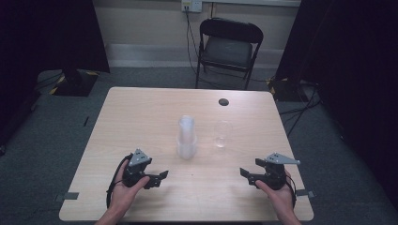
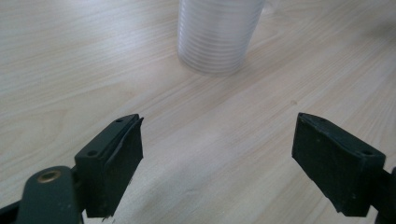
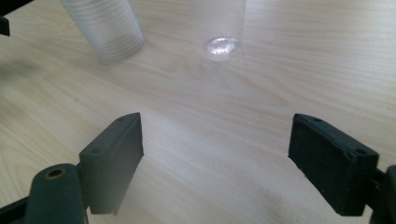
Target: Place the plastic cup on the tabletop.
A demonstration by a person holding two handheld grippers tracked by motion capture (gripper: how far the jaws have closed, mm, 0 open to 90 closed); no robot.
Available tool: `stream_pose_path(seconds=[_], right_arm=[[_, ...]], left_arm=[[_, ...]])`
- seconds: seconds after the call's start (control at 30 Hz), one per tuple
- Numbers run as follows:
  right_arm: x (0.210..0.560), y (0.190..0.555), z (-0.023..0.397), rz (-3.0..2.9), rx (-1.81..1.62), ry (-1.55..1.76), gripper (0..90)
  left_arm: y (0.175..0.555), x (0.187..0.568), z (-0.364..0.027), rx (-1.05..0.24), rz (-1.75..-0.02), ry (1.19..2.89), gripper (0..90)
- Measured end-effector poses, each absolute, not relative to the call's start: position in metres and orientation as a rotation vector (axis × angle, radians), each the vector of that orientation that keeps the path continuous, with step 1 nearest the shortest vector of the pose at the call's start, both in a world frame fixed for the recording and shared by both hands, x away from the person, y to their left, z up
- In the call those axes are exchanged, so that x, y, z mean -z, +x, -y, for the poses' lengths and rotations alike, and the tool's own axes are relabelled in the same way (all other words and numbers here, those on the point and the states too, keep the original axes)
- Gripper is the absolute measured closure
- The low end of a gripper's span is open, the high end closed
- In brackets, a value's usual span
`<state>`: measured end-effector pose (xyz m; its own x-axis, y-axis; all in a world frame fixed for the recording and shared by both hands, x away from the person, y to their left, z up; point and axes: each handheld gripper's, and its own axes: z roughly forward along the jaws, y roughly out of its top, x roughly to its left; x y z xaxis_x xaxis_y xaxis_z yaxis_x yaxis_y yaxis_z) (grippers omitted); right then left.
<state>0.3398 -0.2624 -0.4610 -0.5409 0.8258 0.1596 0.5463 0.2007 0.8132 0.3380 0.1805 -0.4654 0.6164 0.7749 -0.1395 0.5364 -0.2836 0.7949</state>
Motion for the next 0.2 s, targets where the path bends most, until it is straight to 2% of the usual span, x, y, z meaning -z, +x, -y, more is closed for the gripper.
stream_pose_path(seconds=[0.2], right_arm=[[0.4689,0.3404,0.2673,-2.167,-1.247,1.346,17.6]], left_arm=[[0.3399,0.4678,-0.1794,-0.335,-1.049,1.980,16.1]])
